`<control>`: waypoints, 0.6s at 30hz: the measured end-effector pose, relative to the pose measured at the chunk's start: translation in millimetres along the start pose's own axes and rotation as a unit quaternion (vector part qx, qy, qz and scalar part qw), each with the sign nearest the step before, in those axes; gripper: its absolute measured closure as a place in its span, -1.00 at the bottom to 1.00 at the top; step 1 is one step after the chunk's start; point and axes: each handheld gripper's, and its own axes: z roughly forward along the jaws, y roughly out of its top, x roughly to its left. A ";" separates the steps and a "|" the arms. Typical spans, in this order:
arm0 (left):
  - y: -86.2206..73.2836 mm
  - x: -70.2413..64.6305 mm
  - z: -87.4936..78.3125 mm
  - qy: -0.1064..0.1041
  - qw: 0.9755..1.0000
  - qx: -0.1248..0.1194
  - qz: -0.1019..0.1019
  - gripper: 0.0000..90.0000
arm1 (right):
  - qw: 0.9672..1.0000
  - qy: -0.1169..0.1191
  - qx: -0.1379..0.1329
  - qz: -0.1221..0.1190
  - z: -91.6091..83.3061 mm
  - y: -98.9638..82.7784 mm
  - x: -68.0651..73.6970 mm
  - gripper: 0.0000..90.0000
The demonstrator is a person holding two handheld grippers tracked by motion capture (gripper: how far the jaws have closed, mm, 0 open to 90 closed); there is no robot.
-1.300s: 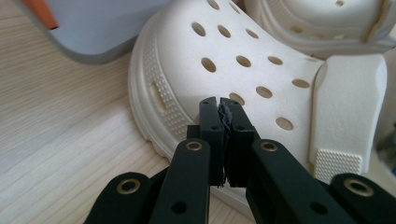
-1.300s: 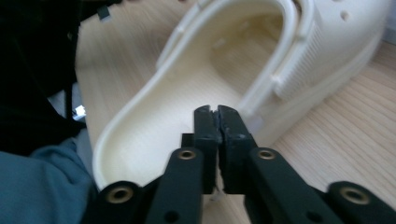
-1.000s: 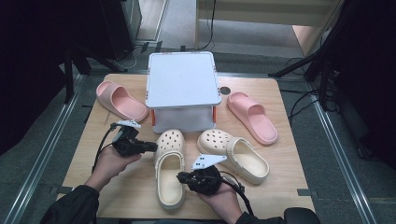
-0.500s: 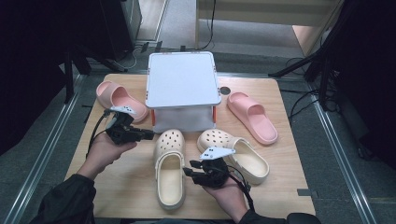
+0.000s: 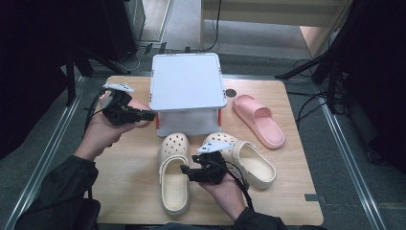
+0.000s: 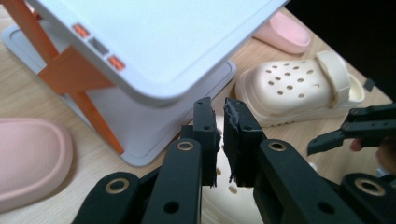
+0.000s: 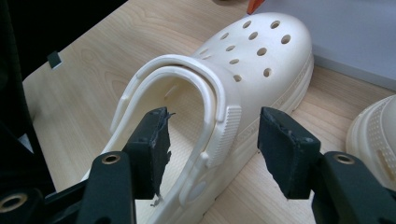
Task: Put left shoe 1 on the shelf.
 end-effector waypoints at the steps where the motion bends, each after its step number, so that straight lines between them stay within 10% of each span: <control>1: 3.4 0.8 0.8 0.006 1.000 0.002 0.004 0.88 | 1.000 -0.001 0.001 0.002 0.9 0.2 0.0 -0.04; 18: 30.7 15.6 17.5 -0.001 1.000 -0.003 -0.008 0.91 | 1.000 -0.010 0.007 0.024 20.5 -1.7 -0.5 0.02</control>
